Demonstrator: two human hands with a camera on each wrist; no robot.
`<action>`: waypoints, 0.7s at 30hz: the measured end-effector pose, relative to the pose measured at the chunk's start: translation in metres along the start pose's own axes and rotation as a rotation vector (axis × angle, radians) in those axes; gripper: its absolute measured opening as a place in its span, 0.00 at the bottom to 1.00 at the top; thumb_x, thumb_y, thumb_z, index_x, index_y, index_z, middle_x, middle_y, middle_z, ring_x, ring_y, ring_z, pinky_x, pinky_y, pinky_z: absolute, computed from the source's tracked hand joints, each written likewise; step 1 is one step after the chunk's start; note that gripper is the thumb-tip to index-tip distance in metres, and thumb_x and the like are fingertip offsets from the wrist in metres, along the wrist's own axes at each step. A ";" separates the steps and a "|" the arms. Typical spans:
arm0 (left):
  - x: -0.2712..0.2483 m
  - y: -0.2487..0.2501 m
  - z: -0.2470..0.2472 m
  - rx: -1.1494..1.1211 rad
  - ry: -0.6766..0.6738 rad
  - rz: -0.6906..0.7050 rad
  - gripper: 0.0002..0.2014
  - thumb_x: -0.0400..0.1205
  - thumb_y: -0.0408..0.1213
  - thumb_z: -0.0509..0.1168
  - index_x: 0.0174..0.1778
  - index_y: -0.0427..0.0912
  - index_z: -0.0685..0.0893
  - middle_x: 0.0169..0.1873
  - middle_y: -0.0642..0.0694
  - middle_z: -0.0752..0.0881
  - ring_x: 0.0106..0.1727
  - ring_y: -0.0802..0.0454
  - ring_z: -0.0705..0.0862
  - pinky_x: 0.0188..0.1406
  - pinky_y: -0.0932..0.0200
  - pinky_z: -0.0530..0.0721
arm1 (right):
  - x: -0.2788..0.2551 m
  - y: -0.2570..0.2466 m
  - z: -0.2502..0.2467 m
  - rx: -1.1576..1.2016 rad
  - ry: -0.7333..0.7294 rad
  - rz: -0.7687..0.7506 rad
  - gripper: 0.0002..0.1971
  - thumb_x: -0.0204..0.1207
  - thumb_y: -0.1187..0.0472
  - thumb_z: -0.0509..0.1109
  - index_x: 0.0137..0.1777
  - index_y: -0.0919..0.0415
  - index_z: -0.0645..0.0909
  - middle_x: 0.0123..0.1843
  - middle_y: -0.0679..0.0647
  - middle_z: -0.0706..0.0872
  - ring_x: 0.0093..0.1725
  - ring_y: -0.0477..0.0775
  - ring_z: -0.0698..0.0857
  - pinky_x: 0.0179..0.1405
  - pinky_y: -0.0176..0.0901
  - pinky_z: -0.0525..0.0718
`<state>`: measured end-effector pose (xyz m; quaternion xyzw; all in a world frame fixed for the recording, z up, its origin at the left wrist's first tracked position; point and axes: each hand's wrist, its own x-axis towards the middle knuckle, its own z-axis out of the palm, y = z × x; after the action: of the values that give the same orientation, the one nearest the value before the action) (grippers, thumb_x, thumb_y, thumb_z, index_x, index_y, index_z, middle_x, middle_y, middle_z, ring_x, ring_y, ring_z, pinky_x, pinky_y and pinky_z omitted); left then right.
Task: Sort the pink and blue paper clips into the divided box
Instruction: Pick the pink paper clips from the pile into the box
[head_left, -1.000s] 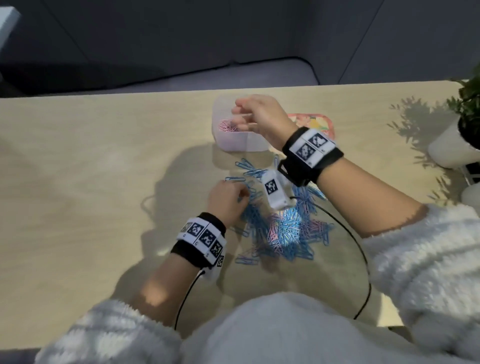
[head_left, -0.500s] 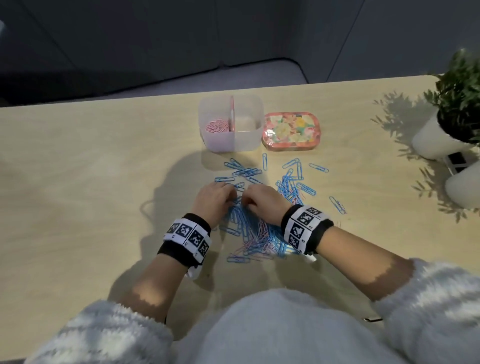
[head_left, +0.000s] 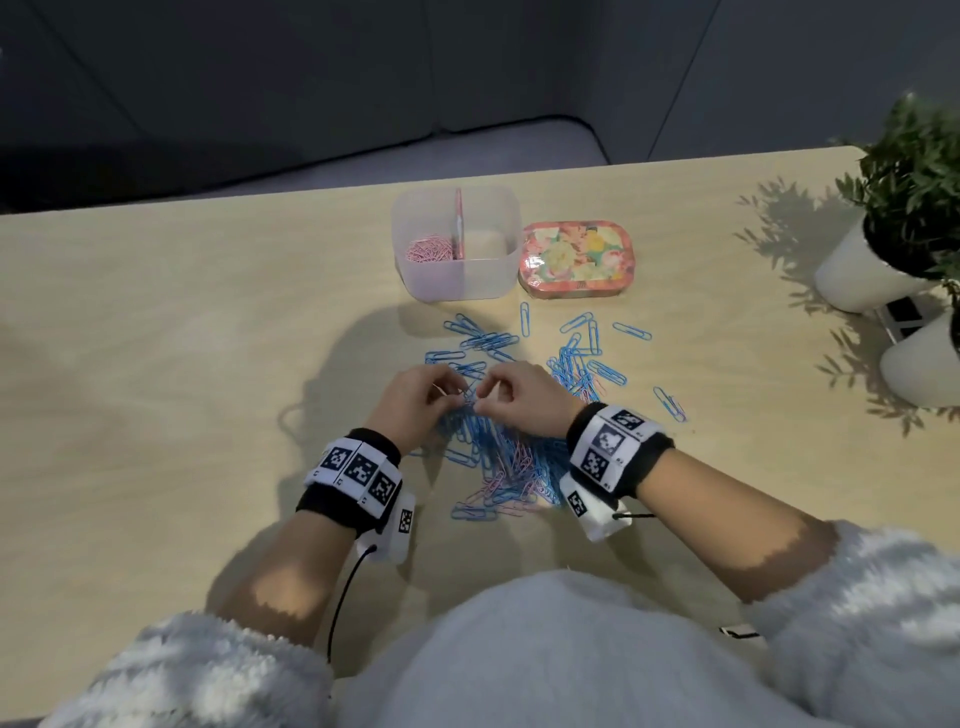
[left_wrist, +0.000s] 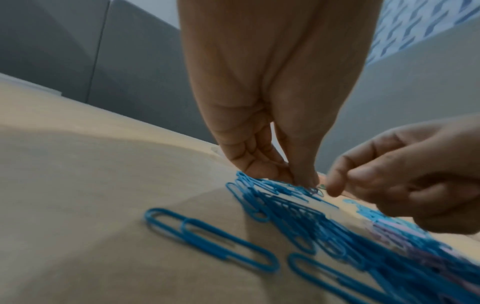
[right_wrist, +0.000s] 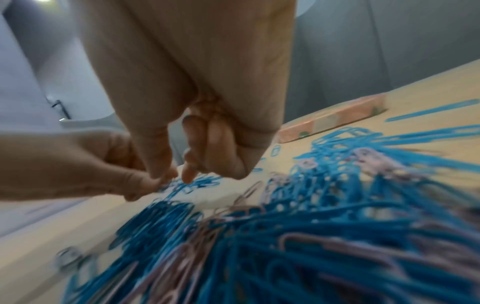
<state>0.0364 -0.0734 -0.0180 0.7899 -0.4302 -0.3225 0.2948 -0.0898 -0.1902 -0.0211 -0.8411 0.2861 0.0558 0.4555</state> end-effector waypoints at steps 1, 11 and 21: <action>-0.001 0.000 0.000 -0.027 0.008 0.001 0.06 0.76 0.30 0.69 0.48 0.37 0.84 0.38 0.46 0.85 0.37 0.52 0.82 0.42 0.65 0.82 | 0.002 -0.001 0.004 -0.008 0.004 -0.009 0.04 0.73 0.60 0.72 0.40 0.55 0.78 0.31 0.43 0.76 0.33 0.46 0.76 0.36 0.37 0.72; -0.008 -0.008 -0.005 0.167 0.149 0.012 0.05 0.78 0.34 0.67 0.47 0.39 0.78 0.38 0.46 0.85 0.39 0.48 0.82 0.42 0.53 0.79 | 0.005 0.007 -0.011 0.081 0.080 0.106 0.10 0.73 0.66 0.66 0.32 0.58 0.75 0.28 0.49 0.77 0.30 0.46 0.75 0.37 0.40 0.73; -0.001 -0.007 -0.014 0.045 0.201 -0.004 0.09 0.83 0.35 0.59 0.42 0.36 0.81 0.37 0.38 0.83 0.40 0.45 0.82 0.41 0.56 0.75 | -0.007 0.016 -0.011 -0.371 0.146 0.207 0.09 0.67 0.53 0.75 0.39 0.56 0.79 0.44 0.55 0.87 0.46 0.60 0.85 0.39 0.44 0.74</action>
<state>0.0504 -0.0670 -0.0138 0.8256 -0.4040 -0.2327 0.3179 -0.1060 -0.2024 -0.0235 -0.8786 0.3878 0.0928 0.2628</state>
